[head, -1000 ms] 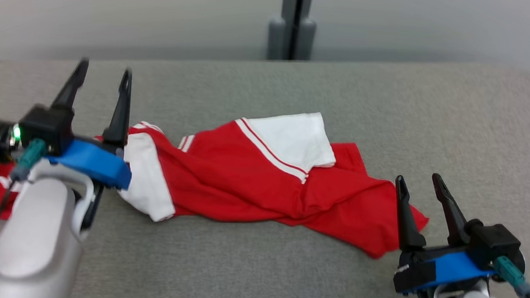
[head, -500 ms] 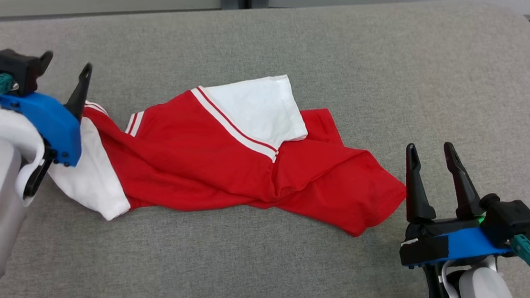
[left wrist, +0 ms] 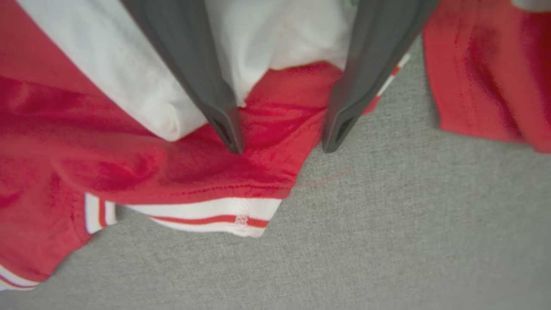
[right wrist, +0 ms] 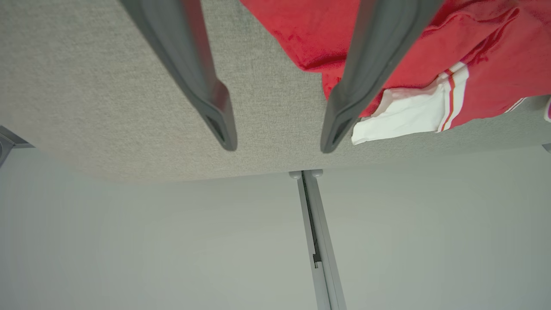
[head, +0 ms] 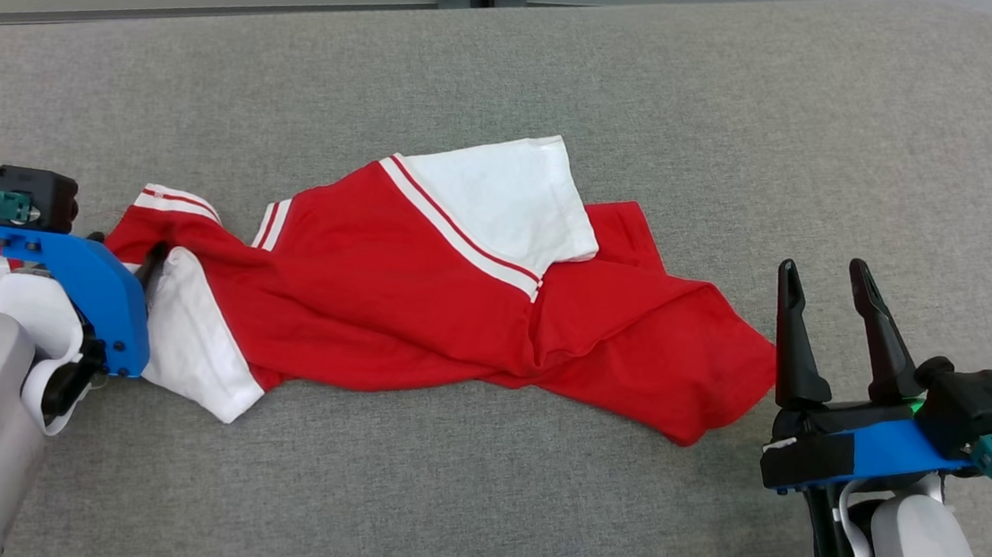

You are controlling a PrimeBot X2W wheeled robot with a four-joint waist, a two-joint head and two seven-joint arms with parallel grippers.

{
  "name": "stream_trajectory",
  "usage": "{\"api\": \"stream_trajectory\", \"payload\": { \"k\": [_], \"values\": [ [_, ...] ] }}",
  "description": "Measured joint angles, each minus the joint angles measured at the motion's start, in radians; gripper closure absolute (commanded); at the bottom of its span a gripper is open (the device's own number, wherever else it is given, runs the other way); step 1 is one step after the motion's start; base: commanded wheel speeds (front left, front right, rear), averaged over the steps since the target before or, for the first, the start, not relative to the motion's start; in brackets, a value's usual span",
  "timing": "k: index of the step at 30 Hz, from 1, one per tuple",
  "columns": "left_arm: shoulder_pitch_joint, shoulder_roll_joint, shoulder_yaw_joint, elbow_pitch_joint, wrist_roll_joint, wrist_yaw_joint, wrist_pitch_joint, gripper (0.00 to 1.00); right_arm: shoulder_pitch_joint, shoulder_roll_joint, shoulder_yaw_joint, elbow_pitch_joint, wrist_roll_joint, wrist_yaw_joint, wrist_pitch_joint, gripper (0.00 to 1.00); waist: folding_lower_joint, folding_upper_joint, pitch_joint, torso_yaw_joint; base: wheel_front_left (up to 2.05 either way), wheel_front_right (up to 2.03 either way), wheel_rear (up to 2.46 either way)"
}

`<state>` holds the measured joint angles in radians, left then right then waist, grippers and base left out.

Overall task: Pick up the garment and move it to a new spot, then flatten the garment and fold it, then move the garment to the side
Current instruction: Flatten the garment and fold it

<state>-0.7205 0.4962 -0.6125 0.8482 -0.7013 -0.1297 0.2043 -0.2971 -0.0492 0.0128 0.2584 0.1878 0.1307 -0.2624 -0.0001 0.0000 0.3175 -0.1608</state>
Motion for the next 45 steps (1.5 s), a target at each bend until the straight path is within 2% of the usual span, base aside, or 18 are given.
{"api": "stream_trajectory", "payload": {
  "k": [5, 6, 8, 16, 21, 24, 28, 29, 34, 40, 45],
  "values": [
    [0.001, 0.006, -0.039, -0.025, -0.083, 0.0, 0.073, 0.0, -0.003, 0.0, 0.001, 0.001, -0.004, 0.0, 0.0, 0.0, 0.0, 0.0, -0.004, 0.01, 0.0, 0.0, 0.0],
    [0.001, 0.007, -0.047, -0.028, -0.093, 0.001, 0.084, 0.21, -0.003, 0.0, 0.002, 0.002, -0.004, 0.0, 0.0, 0.0, 0.0, 0.0001, -0.005, 0.011, 0.0, 0.0, 0.0],
    [0.003, 0.008, -0.06, -0.032, -0.11, 0.001, 0.088, 1.0, -0.003, 0.0, 0.006, 0.005, -0.004, 0.0, 0.0, 0.0, 0.0, 0.0001, -0.007, 0.01, 0.0, 0.0, 0.0],
    [0.062, -0.007, -0.11, -0.077, -0.135, 0.001, -0.021, 1.0, 0.021, 0.0, -0.009, 0.012, -0.011, 0.0, 0.0, 0.0, 0.0, 0.0, -0.06, 0.038, 0.0, 0.0, 0.0],
    [0.116, -0.012, -0.113, -0.149, -0.138, 0.001, -0.118, 1.0, 0.055, 0.0, -0.021, 0.017, -0.018, 0.0, 0.0, 0.0, 0.0, 0.0, -0.113, 0.088, 0.0, 0.0, 0.0],
    [0.179, -0.016, -0.108, -0.207, -0.15, 0.016, -0.16, 1.0, 0.077, 0.0, -0.028, 0.019, -0.019, 0.0, 0.0, 0.0, 0.0, 0.0, -0.144, 0.125, 0.0, 0.0, 0.0],
    [0.272, -0.006, -0.103, -0.305, -0.165, 0.053, -0.187, 1.0, 0.099, 0.0, -0.033, 0.022, -0.025, 0.0, 0.0, 0.0, 0.0, 0.0, -0.176, 0.177, 0.0, 0.0, 0.0],
    [0.318, 0.006, -0.097, -0.364, -0.178, 0.08, -0.193, 1.0, 0.105, 0.0, -0.038, 0.024, -0.028, 0.0, 0.0, 0.0, 0.0, 0.0, -0.188, 0.201, 0.0, 0.0, 0.0],
    [0.43, 0.05, -0.083, -0.521, -0.192, 0.158, -0.188, 1.0, 0.119, 0.0, -0.038, 0.028, -0.032, 0.0, 0.0, 0.0, 0.0, 0.0001, -0.201, 0.251, 0.0, 0.0, 0.0],
    [0.574, 0.096, -0.075, -0.69, -0.227, 0.254, -0.165, 1.0, 0.118, 0.0, -0.039, 0.027, -0.036, 0.0, 0.0, 0.0, 0.0, 0.0, -0.187, 0.279, 0.0, 0.0, 0.0],
    [0.66, 0.108, -0.077, -0.762, -0.264, 0.295, -0.144, 1.0, 0.118, 0.0, -0.037, 0.025, -0.036, 0.0, 0.0, 0.0, 0.0001, 0.0, -0.178, 0.283, 0.0, 0.0, 0.0]
  ]
}}
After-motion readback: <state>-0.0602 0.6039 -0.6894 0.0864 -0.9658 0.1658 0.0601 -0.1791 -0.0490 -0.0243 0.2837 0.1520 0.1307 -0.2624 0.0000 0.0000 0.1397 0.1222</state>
